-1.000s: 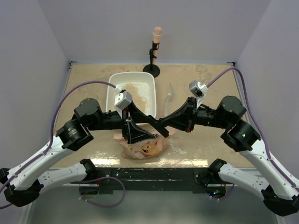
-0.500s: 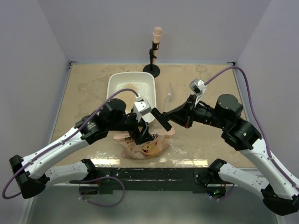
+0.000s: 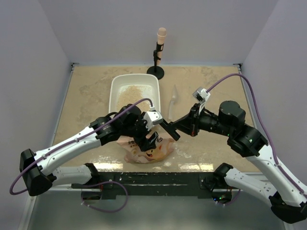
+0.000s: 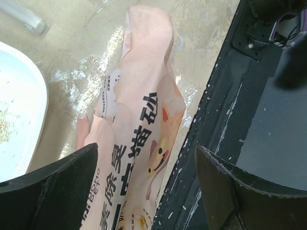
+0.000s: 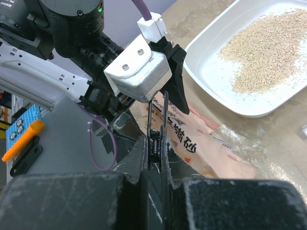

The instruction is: Fill the litter box with clean litter

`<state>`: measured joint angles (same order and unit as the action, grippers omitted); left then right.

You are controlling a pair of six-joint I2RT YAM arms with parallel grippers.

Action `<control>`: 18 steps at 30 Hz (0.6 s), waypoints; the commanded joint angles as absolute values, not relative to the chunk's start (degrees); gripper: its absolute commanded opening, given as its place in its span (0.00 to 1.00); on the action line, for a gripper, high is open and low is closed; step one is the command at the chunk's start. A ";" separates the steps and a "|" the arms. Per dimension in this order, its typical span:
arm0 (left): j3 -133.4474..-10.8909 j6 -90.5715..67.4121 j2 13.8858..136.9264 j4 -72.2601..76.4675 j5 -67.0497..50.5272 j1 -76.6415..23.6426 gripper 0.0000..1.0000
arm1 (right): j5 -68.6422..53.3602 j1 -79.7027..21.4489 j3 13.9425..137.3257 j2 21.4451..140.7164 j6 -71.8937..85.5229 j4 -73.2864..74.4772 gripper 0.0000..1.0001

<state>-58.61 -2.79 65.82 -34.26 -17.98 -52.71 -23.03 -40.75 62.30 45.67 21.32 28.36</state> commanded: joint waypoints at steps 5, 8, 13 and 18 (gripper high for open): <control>-57.66 -0.26 65.30 -39.02 -12.31 -53.17 0.84 | -18.03 -40.61 63.10 45.26 19.25 27.41 0.00; -56.95 -0.35 64.43 -39.02 -10.90 -53.09 0.83 | -15.92 -40.69 63.46 45.97 18.63 30.05 0.00; -55.64 1.84 64.07 -40.25 -10.99 -52.38 0.82 | -14.42 -40.69 63.72 46.76 17.93 32.08 0.00; -55.72 2.90 64.42 -40.78 -10.99 -51.86 0.76 | -13.89 -40.61 64.42 47.63 17.14 34.27 0.00</control>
<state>-55.40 0.62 65.39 -40.36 -11.68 -52.47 -15.88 -40.75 62.02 47.27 18.98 32.99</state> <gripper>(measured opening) 0.806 0.070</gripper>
